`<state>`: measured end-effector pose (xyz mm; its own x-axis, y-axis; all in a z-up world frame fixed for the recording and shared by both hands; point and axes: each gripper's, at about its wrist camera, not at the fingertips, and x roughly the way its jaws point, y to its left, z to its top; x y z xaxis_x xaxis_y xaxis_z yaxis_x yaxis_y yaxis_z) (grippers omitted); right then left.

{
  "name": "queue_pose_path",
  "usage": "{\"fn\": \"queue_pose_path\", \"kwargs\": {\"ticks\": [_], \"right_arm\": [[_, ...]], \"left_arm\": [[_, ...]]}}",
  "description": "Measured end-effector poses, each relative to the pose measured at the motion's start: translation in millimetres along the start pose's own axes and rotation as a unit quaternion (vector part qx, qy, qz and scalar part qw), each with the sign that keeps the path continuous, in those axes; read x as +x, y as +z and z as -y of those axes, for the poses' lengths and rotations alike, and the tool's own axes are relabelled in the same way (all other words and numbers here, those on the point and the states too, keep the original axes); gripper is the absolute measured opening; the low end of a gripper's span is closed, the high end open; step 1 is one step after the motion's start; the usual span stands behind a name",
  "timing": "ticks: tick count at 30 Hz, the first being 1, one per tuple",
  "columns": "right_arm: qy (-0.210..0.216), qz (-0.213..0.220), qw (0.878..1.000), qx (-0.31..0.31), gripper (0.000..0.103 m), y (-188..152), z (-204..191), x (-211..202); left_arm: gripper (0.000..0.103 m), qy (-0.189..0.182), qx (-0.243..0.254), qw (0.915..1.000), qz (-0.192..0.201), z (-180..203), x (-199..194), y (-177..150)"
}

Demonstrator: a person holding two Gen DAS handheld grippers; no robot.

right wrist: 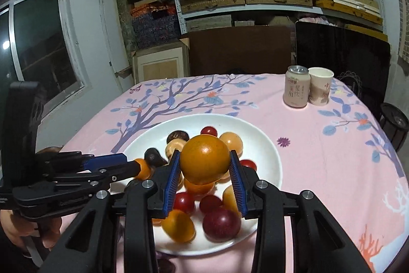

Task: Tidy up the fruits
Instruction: 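Carry the plum and orange over the plate and release both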

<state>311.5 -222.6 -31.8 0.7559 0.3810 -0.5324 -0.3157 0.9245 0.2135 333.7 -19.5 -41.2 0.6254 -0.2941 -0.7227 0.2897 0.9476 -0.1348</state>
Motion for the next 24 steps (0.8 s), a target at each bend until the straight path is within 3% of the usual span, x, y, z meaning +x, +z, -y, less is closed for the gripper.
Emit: {"fn": "queue_pose_path", "kwargs": {"ticks": [4,8,15,20,22,24], "right_arm": [[0.037,0.016,0.999,0.013,0.037,-27,4,-40],[0.043,0.034,0.998,0.025,0.038,-51,13,-73],[0.04,0.035,0.997,0.048,0.038,-69,27,-80],[0.051,0.041,0.997,0.046,0.038,-69,29,-82],[0.052,0.042,0.997,0.045,0.038,-69,30,-82],[0.055,0.043,0.997,0.042,0.038,-69,29,-83]], "left_arm": [[0.03,-0.027,0.071,0.997,-0.009,31,-21,-45],[0.031,-0.008,0.143,0.9894,-0.024,76,-15,-81],[0.03,-0.023,0.075,0.9958,-0.047,74,10,-74],[0.031,-0.044,0.066,0.9945,-0.069,90,23,-79],[0.032,-0.037,0.066,0.9947,-0.069,92,27,-80],[0.037,-0.048,0.036,0.9947,-0.083,87,34,-76]]}}
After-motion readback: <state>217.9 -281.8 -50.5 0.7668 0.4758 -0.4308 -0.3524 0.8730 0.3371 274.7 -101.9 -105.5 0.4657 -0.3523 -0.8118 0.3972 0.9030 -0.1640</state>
